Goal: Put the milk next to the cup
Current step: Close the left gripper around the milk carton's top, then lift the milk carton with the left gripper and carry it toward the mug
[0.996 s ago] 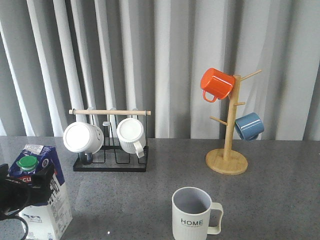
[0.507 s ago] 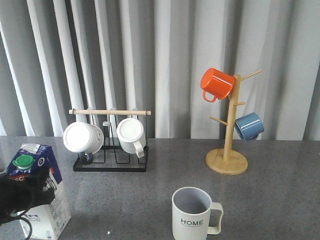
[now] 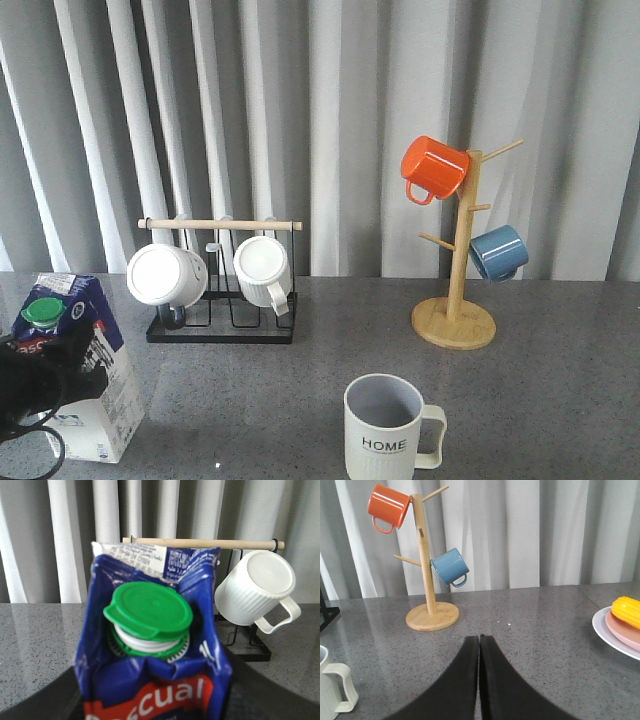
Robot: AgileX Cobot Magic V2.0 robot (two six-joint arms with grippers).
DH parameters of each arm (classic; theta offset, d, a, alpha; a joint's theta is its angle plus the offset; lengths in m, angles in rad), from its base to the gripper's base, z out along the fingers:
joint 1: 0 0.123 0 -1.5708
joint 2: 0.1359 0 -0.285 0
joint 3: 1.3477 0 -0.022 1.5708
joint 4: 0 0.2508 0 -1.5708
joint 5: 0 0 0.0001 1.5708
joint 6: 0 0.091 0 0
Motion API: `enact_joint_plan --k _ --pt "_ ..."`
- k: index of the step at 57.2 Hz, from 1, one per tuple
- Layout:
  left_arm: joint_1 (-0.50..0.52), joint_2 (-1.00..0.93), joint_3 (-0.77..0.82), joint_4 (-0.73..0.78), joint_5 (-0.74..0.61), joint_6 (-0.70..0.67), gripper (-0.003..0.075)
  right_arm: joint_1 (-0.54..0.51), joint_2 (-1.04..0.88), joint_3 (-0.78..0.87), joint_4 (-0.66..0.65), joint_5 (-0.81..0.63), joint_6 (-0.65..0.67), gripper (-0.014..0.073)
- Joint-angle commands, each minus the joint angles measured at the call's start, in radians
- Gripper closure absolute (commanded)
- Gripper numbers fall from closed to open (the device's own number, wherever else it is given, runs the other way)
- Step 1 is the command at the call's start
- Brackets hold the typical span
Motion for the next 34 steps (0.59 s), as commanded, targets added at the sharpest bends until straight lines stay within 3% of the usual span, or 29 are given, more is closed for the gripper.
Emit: enact_joint_plan --k 1,13,20,24,34 --pt "-0.004 -0.049 -0.032 -0.007 -0.086 -0.006 0.0465 -0.004 0.001 -0.028 0.0 -0.071 0.0 0.0596" --pt "-0.004 -0.091 -0.031 -0.007 -0.079 -0.009 0.0465 -0.004 0.001 -0.028 0.0 -0.071 0.0 0.0596" --pt "-0.004 -0.149 -0.031 -0.007 0.037 -0.018 0.0465 -0.004 0.001 -0.028 0.0 -0.071 0.0 0.0596" --pt "-0.005 -0.214 -0.031 -0.007 0.125 -0.088 0.0465 -0.004 0.001 -0.028 0.0 -0.071 0.0 0.0596" --pt "-0.005 -0.328 -0.031 -0.007 0.153 -0.305 0.0465 -0.004 0.001 -0.028 0.0 -0.071 0.0 0.0596"
